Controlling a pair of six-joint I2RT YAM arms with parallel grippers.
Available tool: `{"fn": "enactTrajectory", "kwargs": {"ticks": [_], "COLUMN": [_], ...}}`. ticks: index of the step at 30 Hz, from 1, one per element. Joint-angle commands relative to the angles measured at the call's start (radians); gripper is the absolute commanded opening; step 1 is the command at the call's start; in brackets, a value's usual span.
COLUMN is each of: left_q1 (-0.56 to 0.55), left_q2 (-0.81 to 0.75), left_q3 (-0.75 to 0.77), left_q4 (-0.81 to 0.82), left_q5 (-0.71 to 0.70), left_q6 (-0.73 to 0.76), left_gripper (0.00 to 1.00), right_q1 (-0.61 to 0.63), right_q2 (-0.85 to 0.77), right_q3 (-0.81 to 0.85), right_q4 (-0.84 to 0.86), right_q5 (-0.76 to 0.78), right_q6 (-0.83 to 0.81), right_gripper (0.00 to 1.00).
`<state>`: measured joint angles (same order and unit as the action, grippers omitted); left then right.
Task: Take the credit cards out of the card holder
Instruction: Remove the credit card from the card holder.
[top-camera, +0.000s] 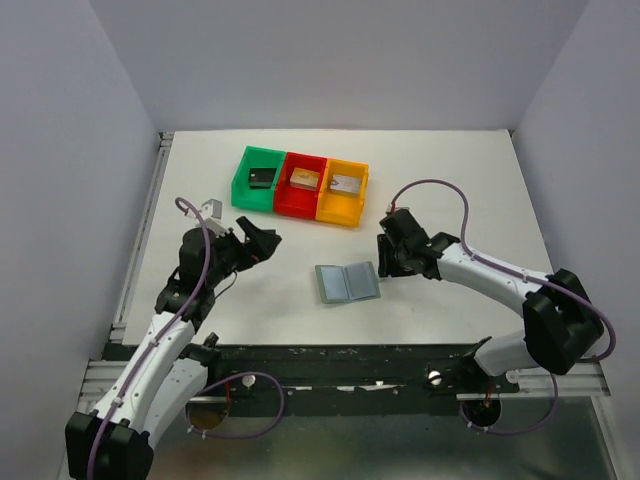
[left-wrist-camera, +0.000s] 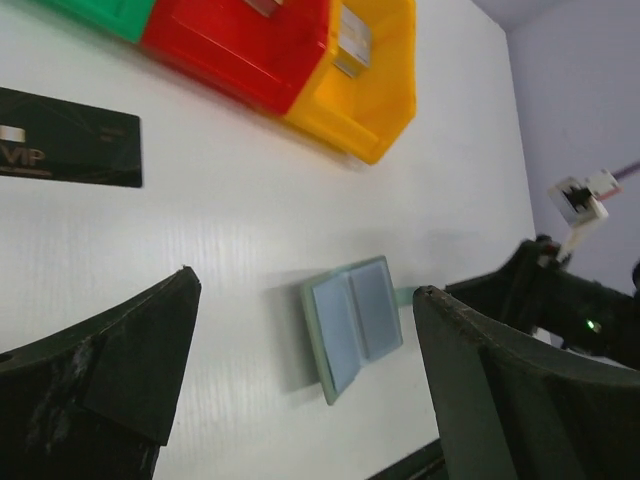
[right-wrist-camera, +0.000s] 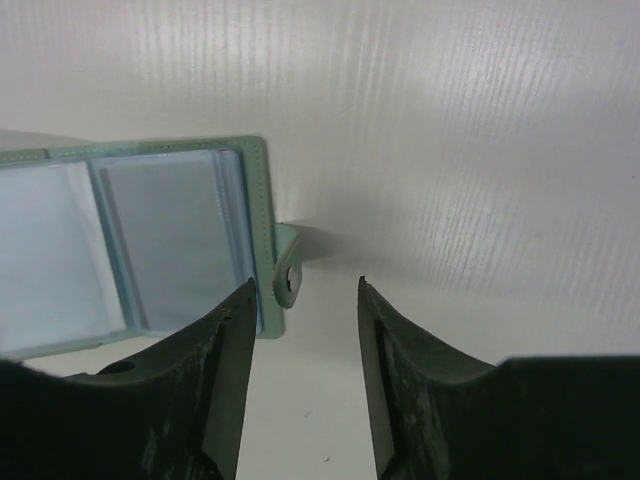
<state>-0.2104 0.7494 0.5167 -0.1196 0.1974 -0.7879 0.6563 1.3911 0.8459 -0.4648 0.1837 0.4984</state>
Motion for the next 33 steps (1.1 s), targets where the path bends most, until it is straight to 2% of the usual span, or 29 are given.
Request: {"fn": "enactTrajectory", "kwargs": {"ticks": [1,7,9,16,21,28,33], "left_q1": [-0.136,-0.262,-0.291,-0.376,-0.449,-0.537,-0.564], "left_q2": [-0.039,-0.045,-0.032,0.036,0.128,0.313,0.436], "left_q3": [-0.015,-0.05,-0.055,-0.043,0.0,0.078,0.123], "left_q4": [-0.008,-0.026,-0.028,-0.008,0.017,0.047,0.095], "left_q5": [-0.041,-0.11,-0.11,-0.119,-0.121,-0.113,-0.095], "left_q6": [-0.039,-0.037,-0.04,-0.021,0.004,0.05,0.075], "left_gripper": [0.99,0.99,0.99,0.96,0.95,0.89,0.77], "right_q1": [-0.03,-0.038,-0.04,-0.041,-0.041,-0.041,-0.041], "right_q2": [0.075,0.141,0.164,0.18,0.096,-0.023,-0.069], "right_q3": [0.047,0.07,0.079,0.061,0.028,-0.014,-0.036], "right_q4": [0.012,0.014,0.014,0.028,0.032,0.051,0.061], "right_q5": [-0.035,-0.056,-0.066,-0.101,-0.134,-0.292,-0.375], "right_q6": [0.003,-0.003,-0.003,-0.003,-0.023,-0.098,-0.116], "right_gripper": [0.5,0.46,0.42,0.21,0.0,0.0,0.0]}}
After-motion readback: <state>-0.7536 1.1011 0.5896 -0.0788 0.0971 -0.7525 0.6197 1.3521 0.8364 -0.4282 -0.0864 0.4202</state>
